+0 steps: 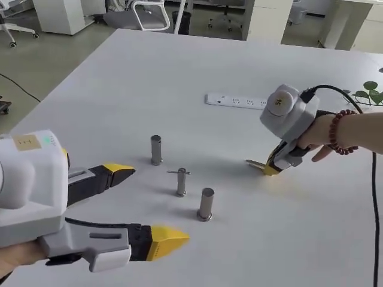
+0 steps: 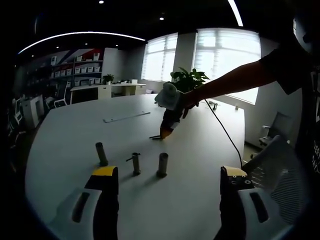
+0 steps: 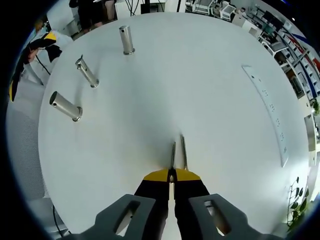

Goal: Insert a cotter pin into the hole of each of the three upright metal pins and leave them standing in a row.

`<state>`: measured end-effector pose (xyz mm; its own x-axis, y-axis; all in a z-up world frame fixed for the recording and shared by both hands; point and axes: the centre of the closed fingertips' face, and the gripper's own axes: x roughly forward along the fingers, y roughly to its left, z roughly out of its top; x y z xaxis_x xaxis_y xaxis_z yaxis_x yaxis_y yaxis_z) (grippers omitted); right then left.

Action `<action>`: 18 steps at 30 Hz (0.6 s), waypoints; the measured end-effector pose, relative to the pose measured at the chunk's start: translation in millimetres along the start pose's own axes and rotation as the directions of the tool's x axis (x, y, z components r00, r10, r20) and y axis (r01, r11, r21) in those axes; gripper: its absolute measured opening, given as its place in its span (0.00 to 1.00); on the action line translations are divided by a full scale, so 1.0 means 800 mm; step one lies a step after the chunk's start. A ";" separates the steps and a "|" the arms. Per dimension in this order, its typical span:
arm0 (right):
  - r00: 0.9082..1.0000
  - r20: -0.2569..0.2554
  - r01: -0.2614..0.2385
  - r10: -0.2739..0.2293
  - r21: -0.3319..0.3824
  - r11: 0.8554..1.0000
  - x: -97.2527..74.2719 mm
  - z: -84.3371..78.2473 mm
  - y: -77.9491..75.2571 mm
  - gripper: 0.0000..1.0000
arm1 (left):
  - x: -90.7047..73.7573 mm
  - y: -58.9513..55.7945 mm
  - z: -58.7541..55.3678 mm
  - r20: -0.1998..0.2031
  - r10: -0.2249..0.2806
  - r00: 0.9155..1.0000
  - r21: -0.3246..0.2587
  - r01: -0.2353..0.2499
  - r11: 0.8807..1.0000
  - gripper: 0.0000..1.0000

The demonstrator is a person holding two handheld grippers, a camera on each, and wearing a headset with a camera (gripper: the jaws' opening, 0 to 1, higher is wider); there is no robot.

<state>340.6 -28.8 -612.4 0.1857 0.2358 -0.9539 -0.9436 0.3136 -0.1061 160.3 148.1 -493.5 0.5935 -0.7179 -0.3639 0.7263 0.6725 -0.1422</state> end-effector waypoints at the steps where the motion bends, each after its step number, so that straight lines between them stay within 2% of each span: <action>1: 1.000 0.000 -0.001 0.001 -0.001 1.000 0.000 0.000 0.001 0.00 | 0.000 -0.001 0.000 0.000 -0.002 1.000 0.001 0.002 1.000 0.83; 5: 1.000 -0.008 -0.010 0.010 -0.015 1.000 -0.002 -0.003 0.007 0.00 | 0.000 -0.002 0.001 -0.001 -0.004 1.000 -0.001 0.004 1.000 0.84; 7: 1.000 -0.016 -0.003 0.003 -0.047 0.999 -0.003 -0.005 0.007 0.00 | 0.000 -0.002 0.001 -0.007 -0.007 1.000 0.002 0.007 1.000 0.84; 12: 1.000 0.003 0.005 -0.004 -0.038 0.999 -0.007 -0.006 0.008 0.00 | -0.001 -0.002 0.005 -0.010 -0.006 1.000 0.014 0.006 1.000 0.84; 18: 1.000 0.004 0.016 -0.016 -0.082 0.997 -0.016 -0.004 0.013 0.00 | 0.002 0.000 0.009 -0.014 -0.009 1.000 0.020 0.009 1.000 0.82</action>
<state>327.5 -31.4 -602.1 0.2019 0.2347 -0.9509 -0.9597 0.2413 -0.1442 164.1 145.6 -487.9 0.5821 -0.7211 -0.3756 0.7383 0.6623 -0.1274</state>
